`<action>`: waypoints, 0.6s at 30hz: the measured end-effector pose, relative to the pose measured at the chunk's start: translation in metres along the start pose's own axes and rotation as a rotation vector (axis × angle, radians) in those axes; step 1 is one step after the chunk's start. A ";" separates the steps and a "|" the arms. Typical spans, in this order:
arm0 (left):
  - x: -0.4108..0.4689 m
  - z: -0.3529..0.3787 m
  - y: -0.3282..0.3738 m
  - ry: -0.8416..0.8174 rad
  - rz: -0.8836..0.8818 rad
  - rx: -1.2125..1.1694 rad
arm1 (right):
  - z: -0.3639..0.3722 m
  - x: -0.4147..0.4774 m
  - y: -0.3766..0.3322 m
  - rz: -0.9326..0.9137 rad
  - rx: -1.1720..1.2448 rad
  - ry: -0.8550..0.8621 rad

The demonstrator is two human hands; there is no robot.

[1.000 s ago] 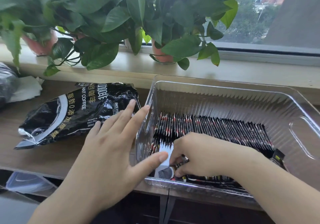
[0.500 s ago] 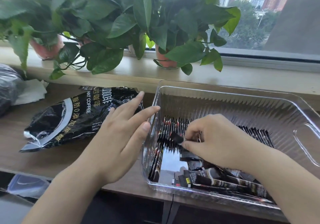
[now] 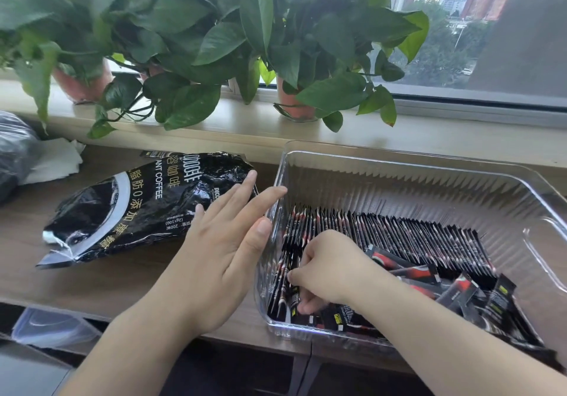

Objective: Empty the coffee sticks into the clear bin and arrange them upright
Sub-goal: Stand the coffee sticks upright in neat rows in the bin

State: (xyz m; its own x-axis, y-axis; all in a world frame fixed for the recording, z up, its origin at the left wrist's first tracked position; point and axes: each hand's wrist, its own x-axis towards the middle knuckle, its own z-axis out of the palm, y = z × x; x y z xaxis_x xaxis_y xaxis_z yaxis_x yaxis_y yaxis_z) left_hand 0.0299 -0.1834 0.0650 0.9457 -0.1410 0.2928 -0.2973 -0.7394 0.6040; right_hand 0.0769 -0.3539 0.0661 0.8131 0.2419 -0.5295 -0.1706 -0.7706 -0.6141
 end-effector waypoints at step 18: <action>0.000 0.001 -0.003 -0.002 0.017 -0.032 | -0.036 -0.020 0.017 -0.220 -0.140 0.126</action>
State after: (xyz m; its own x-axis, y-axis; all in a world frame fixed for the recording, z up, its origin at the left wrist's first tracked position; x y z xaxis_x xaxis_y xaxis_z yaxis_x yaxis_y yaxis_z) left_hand 0.0310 -0.1817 0.0623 0.9406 -0.1549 0.3020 -0.3176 -0.7154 0.6224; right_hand 0.0774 -0.3932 0.0870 0.8863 0.3436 -0.3106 0.0883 -0.7836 -0.6149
